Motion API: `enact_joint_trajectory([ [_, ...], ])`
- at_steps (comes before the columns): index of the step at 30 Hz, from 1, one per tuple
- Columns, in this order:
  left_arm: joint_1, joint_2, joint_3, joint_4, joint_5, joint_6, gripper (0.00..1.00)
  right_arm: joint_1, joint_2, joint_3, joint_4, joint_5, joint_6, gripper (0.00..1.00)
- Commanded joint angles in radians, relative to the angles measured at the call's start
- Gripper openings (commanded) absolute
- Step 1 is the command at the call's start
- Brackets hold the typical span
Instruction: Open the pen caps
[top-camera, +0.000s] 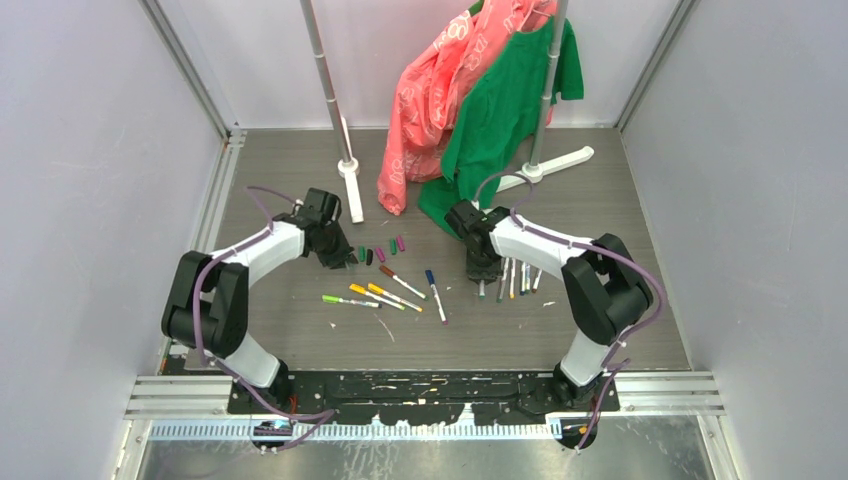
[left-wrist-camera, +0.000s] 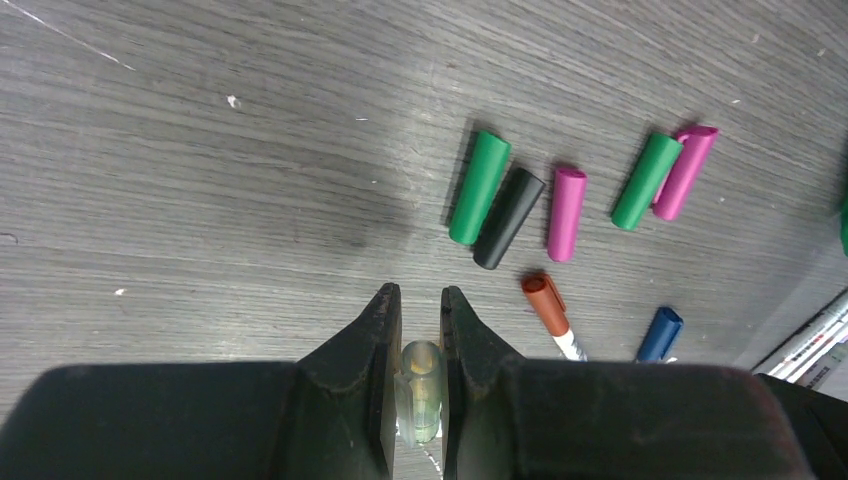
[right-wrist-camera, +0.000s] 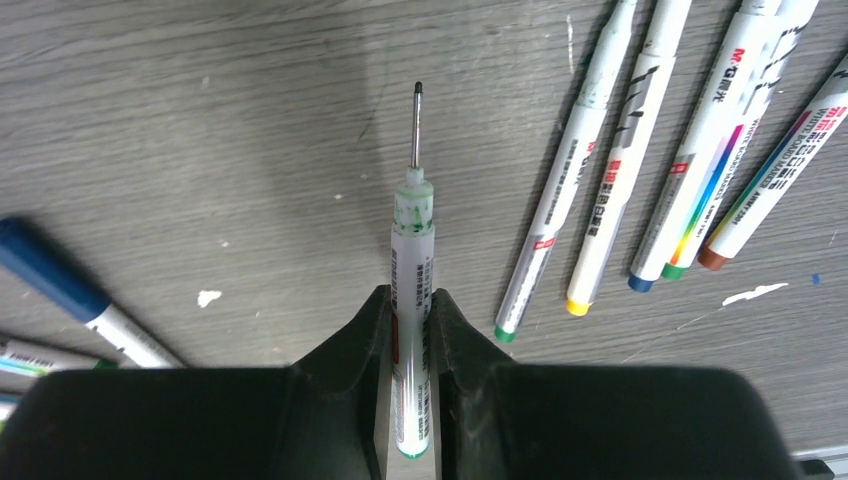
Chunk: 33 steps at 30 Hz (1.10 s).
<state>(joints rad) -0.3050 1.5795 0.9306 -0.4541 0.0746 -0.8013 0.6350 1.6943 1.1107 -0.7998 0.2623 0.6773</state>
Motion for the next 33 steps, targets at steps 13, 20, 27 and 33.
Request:
enact_joint_trajectory([
  [13,0.003,0.066,0.049,-0.006,-0.067,0.017,0.43,-0.069,0.095,0.034,-0.020,0.049,0.022,0.07],
  [20,0.004,0.060,0.053,-0.012,-0.067,0.009,0.47,-0.077,0.105,0.024,-0.026,0.053,0.017,0.25],
  [27,0.004,0.033,0.050,-0.025,-0.067,-0.004,0.48,-0.081,0.091,0.013,-0.043,0.073,0.012,0.34],
  [33,0.004,-0.027,0.041,-0.050,-0.103,-0.017,0.49,-0.082,0.046,0.026,-0.071,0.087,0.003,0.36],
])
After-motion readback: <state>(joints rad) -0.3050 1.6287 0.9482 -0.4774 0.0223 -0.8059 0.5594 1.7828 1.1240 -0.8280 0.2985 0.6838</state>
